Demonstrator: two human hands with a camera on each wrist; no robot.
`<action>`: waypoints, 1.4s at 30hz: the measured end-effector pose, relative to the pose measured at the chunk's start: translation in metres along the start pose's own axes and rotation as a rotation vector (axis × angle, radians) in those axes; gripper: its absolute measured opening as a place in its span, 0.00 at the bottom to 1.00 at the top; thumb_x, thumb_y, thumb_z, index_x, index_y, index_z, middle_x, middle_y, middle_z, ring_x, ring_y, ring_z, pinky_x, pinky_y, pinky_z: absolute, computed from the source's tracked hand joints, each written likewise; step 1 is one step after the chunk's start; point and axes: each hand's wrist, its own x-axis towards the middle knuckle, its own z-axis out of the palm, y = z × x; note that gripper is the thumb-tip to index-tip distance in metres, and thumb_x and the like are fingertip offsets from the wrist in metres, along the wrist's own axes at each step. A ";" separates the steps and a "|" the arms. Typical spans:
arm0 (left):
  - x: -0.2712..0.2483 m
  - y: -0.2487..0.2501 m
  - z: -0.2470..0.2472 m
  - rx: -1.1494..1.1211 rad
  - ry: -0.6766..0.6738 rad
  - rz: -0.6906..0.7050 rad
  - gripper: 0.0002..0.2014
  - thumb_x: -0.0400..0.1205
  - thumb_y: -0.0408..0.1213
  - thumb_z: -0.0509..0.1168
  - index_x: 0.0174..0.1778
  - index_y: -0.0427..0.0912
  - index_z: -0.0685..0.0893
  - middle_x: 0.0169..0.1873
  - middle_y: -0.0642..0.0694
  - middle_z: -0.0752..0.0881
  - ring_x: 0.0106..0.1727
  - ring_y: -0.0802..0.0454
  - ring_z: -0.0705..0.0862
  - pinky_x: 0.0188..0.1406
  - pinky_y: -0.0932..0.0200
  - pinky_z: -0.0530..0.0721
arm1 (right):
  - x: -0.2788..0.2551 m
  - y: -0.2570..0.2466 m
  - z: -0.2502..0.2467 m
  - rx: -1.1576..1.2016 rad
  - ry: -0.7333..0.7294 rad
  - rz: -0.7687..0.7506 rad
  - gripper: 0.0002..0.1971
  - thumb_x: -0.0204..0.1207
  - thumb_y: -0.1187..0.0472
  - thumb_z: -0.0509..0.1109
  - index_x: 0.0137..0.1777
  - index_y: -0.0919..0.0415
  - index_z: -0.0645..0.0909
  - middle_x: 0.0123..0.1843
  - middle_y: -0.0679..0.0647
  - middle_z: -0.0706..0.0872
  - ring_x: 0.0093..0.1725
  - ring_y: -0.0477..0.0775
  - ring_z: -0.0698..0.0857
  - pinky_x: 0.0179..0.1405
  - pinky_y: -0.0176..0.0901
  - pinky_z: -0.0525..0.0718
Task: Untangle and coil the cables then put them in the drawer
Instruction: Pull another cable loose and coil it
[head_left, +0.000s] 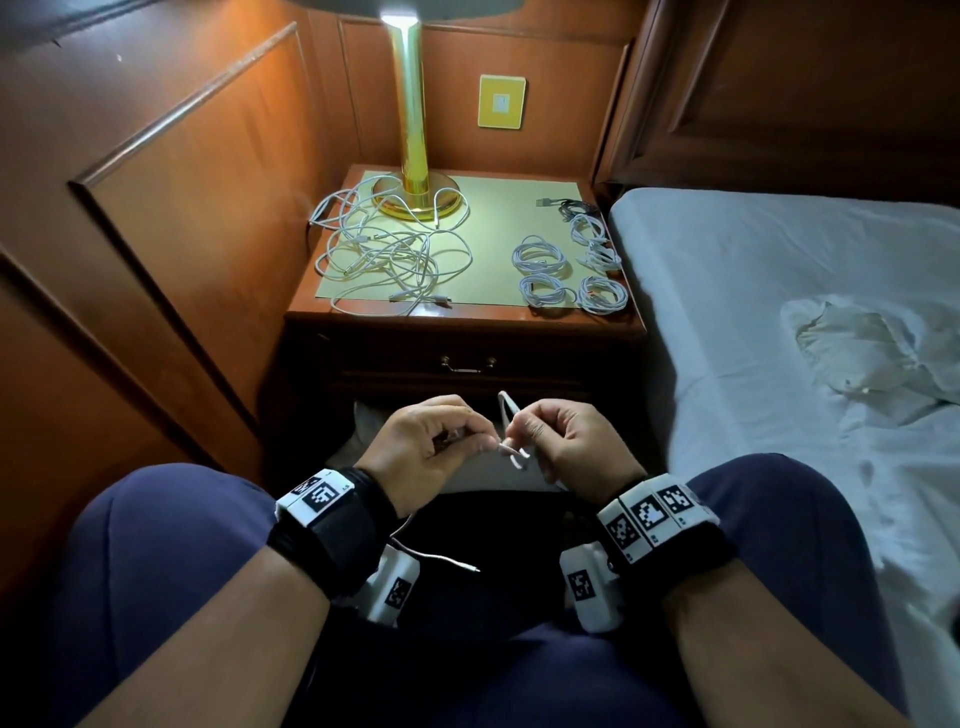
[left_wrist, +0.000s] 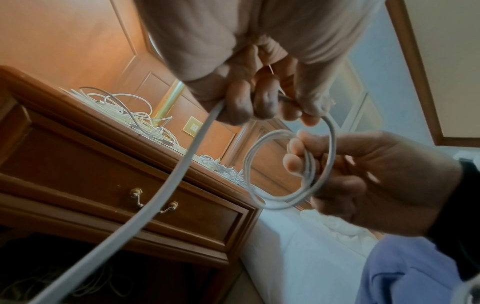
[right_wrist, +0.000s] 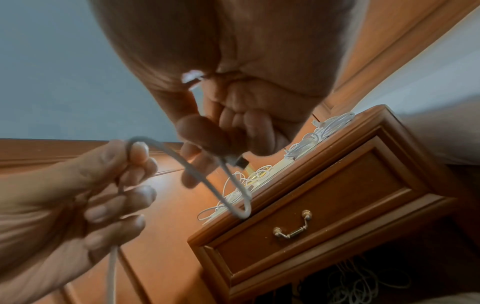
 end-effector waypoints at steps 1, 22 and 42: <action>0.001 0.000 -0.001 -0.014 0.025 -0.006 0.02 0.79 0.36 0.73 0.42 0.44 0.91 0.40 0.51 0.88 0.43 0.51 0.86 0.46 0.61 0.82 | -0.001 -0.001 0.001 0.012 -0.048 0.032 0.13 0.87 0.59 0.64 0.44 0.63 0.86 0.38 0.55 0.93 0.22 0.42 0.78 0.22 0.33 0.74; 0.004 -0.009 0.000 -0.060 0.290 -0.231 0.07 0.78 0.38 0.77 0.38 0.45 0.85 0.34 0.45 0.87 0.35 0.49 0.85 0.37 0.54 0.84 | -0.005 -0.009 0.005 0.551 -0.174 0.183 0.16 0.88 0.60 0.54 0.37 0.61 0.73 0.26 0.51 0.64 0.20 0.44 0.60 0.15 0.31 0.60; 0.005 0.005 0.006 -0.684 0.075 -0.396 0.11 0.82 0.20 0.64 0.58 0.35 0.80 0.37 0.43 0.91 0.38 0.54 0.89 0.43 0.65 0.86 | 0.004 -0.013 0.013 0.443 0.005 0.232 0.21 0.91 0.53 0.52 0.35 0.56 0.67 0.25 0.50 0.66 0.19 0.42 0.59 0.15 0.32 0.58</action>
